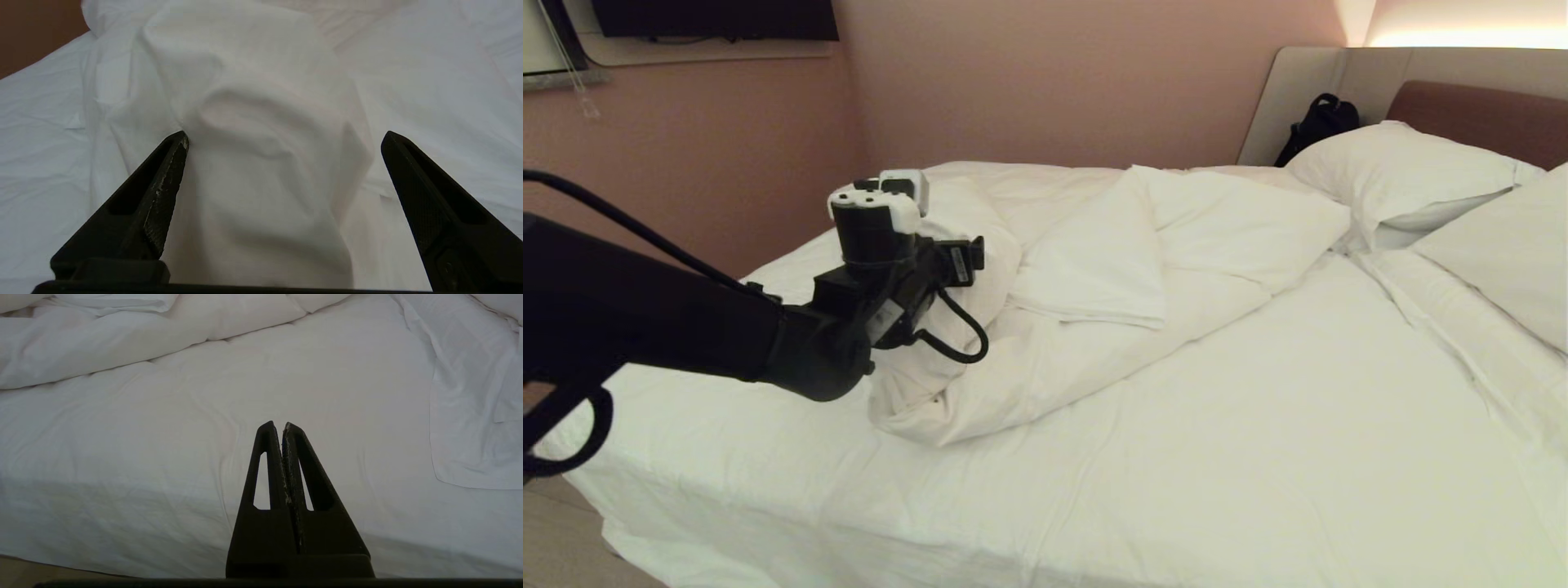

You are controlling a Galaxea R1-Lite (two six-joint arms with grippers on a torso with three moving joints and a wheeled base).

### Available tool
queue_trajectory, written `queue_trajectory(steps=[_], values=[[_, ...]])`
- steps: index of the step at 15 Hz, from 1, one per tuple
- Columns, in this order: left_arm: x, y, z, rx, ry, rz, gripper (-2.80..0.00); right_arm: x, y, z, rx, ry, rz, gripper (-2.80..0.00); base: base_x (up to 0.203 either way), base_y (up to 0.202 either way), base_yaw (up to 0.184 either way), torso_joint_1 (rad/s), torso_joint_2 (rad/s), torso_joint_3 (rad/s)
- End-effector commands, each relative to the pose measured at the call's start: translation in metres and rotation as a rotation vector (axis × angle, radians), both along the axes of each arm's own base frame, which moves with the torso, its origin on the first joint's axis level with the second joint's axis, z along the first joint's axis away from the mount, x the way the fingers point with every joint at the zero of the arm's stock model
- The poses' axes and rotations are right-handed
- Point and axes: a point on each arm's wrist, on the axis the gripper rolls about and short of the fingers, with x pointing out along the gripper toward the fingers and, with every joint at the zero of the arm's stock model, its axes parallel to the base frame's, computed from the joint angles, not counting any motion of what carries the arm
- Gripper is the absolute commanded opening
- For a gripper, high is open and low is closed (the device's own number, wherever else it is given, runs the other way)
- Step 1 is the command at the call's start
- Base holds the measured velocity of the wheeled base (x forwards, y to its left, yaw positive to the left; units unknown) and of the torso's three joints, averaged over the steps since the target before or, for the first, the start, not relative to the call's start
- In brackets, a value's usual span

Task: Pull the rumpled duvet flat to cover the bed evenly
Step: Flatten the corners of the folded blanket

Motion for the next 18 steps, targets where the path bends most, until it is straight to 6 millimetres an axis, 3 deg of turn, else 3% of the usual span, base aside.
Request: queue_trajectory(steps=[1,8,16,17,18], values=[[0.009,0.001,-0.009,0.004,0.009,0.023,0.00,0.000,0.000,0.000,0.000,0.000,0.000,-2.80,0.000,0.000,0.000,0.000,0.00,0.000],[0.020,0.000,-0.023,0.034,0.031,0.042,0.00,0.000,0.000,0.000,0.000,0.000,0.000,-2.80,0.000,0.000,0.000,0.000,0.00,0.000],[0.019,0.001,-0.022,0.036,0.036,0.045,0.00,0.000,0.000,0.000,0.000,0.000,0.000,-2.80,0.000,0.000,0.000,0.000,0.00,0.000],[0.019,0.001,-0.022,0.036,0.037,0.045,-0.15,0.000,0.000,0.000,0.000,0.000,0.000,-2.80,0.000,0.000,0.000,0.000,0.00,0.000],[0.019,0.001,-0.022,0.036,0.036,0.045,-2.80,0.000,0.000,0.000,0.000,0.000,0.000,-2.80,0.000,0.000,0.000,0.000,0.00,0.000]])
